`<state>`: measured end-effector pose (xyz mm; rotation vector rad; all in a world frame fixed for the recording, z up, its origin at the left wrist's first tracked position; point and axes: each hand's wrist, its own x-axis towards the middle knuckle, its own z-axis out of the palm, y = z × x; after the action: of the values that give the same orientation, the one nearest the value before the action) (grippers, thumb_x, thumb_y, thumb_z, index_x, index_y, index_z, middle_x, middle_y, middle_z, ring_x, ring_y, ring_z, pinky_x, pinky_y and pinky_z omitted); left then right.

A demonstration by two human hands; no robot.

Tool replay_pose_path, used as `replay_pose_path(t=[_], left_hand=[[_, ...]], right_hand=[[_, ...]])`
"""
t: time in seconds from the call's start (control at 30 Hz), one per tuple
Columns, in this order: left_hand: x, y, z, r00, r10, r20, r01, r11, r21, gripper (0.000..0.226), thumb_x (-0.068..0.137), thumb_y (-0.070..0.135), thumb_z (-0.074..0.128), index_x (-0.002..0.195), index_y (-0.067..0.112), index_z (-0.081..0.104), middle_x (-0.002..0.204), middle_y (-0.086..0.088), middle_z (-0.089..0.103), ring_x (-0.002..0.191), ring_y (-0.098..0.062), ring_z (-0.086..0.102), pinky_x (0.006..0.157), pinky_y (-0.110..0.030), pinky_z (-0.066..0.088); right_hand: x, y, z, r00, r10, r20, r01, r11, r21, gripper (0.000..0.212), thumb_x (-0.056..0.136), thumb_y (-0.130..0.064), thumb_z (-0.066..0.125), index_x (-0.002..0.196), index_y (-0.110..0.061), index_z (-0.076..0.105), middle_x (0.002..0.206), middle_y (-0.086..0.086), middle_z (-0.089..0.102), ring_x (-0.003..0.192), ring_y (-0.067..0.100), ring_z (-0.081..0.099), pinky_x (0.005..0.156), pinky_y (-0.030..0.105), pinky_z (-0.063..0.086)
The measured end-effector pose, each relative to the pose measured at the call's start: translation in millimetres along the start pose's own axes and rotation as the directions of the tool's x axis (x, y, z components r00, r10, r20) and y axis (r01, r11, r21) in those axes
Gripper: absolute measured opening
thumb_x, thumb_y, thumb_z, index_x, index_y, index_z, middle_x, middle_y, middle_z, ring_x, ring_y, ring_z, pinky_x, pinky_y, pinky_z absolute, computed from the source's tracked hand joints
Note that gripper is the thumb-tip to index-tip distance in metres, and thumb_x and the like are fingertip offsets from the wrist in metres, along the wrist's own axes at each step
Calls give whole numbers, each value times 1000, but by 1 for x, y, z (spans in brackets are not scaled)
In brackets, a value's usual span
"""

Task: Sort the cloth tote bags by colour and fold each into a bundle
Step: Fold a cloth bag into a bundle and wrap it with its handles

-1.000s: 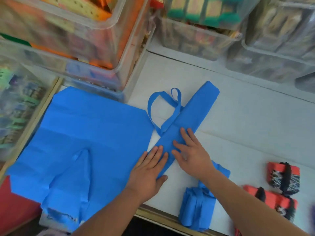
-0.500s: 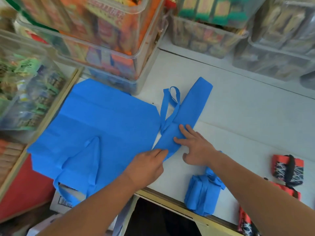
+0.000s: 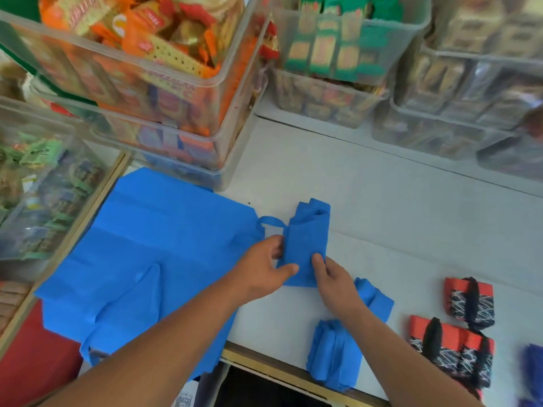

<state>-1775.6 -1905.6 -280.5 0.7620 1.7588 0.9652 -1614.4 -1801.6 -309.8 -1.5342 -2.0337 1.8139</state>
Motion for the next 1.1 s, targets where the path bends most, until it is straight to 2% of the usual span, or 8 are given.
replay_pose_path(t=[0.17, 0.3, 0.5, 0.57, 0.63, 0.7, 0.87, 1.1], left_hand=[[29, -23, 13, 995, -45, -91, 67, 962, 264, 31, 91, 50, 49, 110, 27, 58, 96, 9, 71, 90, -15, 68, 82, -42, 57], [50, -32, 19, 990, 37, -137, 38, 864, 503, 18, 96, 40, 52, 92, 23, 50, 83, 3, 62, 78, -23, 60, 68, -44, 52], [63, -34, 15, 974, 63, -217, 74, 819, 570, 24, 88, 39, 69, 99, 25, 54, 96, 5, 56, 90, -21, 56, 72, -41, 51], [60, -35, 10, 928, 284, -240, -34, 707, 706, 35, 78, 33, 81, 103, 21, 58, 105, 2, 56, 95, -22, 53, 80, -41, 49], [58, -44, 11, 834, 549, -46, -290, 509, 810, 26, 80, 21, 80, 101, 19, 65, 119, -1, 61, 112, -26, 55, 101, -45, 44], [53, -60, 15, 792, 586, 169, -465, 402, 789, 21, 92, 28, 68, 111, 19, 69, 139, -1, 59, 136, -23, 48, 120, -47, 26], [53, -86, 15, 883, 367, 292, -457, 533, 712, 67, 88, 52, 65, 148, 26, 49, 163, 9, 29, 153, -7, 16, 126, -34, 0], [53, -84, 14, 879, 383, 284, -464, 548, 696, 55, 101, 54, 43, 147, 26, 50, 162, 9, 33, 153, -7, 19, 126, -40, 10]], right_hand=[[26, -14, -7, 992, 100, -77, -102, 995, -15, 42, 102, -51, 46, 85, -13, 51, 77, -1, 57, 70, 18, 53, 68, 34, 45], [51, -26, -19, 990, 138, -39, -131, 981, 145, 36, 97, -54, 57, 126, -33, 49, 100, -5, 71, 89, 11, 70, 75, 30, 55], [115, -23, -28, 998, -30, -59, 8, 937, -350, 63, 92, -61, 54, 145, -56, 20, 103, 2, 62, 88, 24, 66, 76, 41, 57], [128, -28, -27, 999, -13, -44, -6, 912, -411, 52, 91, -58, 55, 137, -56, 29, 109, 6, 59, 85, 26, 65, 75, 44, 58], [135, -30, -25, 999, 2, -51, -24, 891, -453, 43, 92, -54, 55, 131, -52, 35, 113, 4, 56, 88, 27, 65, 78, 46, 58], [140, -30, -24, 998, 5, -59, -33, 881, -471, 37, 93, -51, 55, 126, -50, 38, 116, 3, 57, 91, 29, 64, 82, 47, 57], [143, -25, -27, 999, -4, -54, -22, 884, -468, 36, 94, -52, 54, 127, -50, 39, 120, 2, 55, 96, 29, 63, 85, 45, 55], [136, -30, -28, 1000, 27, -12, -29, 932, -362, 36, 93, -65, 43, 126, -50, 39, 120, 4, 49, 92, 30, 63, 83, 54, 58]])
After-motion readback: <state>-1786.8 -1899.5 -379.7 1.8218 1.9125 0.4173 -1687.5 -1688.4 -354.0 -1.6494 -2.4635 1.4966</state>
